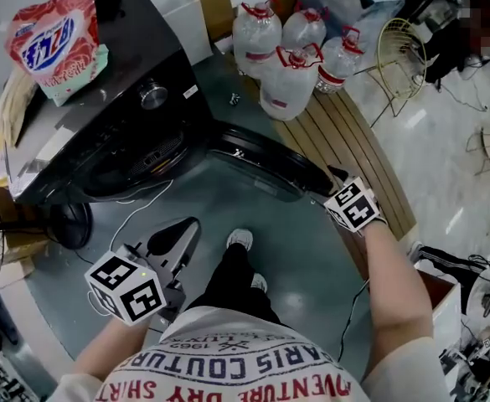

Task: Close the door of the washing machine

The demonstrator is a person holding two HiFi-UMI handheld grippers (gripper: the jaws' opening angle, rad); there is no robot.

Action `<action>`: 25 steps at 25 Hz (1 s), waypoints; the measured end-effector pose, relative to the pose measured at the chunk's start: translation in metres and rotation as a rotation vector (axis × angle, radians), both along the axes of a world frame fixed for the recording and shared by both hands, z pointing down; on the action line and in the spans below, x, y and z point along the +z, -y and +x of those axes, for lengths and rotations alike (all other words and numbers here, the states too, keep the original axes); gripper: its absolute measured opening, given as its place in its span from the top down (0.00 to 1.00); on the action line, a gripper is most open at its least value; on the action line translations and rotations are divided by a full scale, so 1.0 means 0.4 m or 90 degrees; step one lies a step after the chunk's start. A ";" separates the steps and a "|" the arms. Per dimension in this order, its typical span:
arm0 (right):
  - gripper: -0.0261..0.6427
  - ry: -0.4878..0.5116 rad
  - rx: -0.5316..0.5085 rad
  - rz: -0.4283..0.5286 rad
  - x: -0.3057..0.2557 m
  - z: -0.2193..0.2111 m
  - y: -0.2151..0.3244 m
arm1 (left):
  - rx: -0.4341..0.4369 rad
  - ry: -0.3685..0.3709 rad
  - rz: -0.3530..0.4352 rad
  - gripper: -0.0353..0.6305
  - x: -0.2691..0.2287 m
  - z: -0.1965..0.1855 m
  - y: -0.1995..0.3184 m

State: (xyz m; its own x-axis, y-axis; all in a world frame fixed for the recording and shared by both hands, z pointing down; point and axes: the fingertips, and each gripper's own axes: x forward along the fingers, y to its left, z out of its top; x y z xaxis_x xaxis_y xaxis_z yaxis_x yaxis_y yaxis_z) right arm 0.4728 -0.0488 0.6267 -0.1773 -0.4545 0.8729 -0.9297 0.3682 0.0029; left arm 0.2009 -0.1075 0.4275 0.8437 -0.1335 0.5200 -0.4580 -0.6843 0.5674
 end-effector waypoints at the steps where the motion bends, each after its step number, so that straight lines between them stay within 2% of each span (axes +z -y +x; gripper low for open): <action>1: 0.47 -0.005 -0.006 0.000 0.004 0.001 0.005 | 0.000 -0.004 -0.001 0.90 -0.001 0.003 0.004; 3: 0.57 -0.021 -0.020 0.000 0.009 0.006 0.011 | 0.002 -0.004 0.003 0.90 -0.002 0.009 0.010; 8: 0.62 -0.019 -0.047 -0.019 0.021 -0.010 0.004 | 0.000 0.011 0.003 0.90 0.009 0.009 0.018; 25: 0.64 -0.015 -0.028 -0.014 0.027 -0.066 -0.030 | -0.025 0.018 -0.018 0.90 0.035 -0.031 -0.050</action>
State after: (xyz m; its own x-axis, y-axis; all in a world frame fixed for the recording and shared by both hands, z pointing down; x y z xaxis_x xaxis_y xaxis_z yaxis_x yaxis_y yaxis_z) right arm 0.4463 -0.0367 0.6377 -0.1763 -0.4278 0.8865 -0.9126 0.4084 0.0157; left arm 0.1886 -0.0874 0.4414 0.8227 -0.1509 0.5480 -0.5005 -0.6494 0.5725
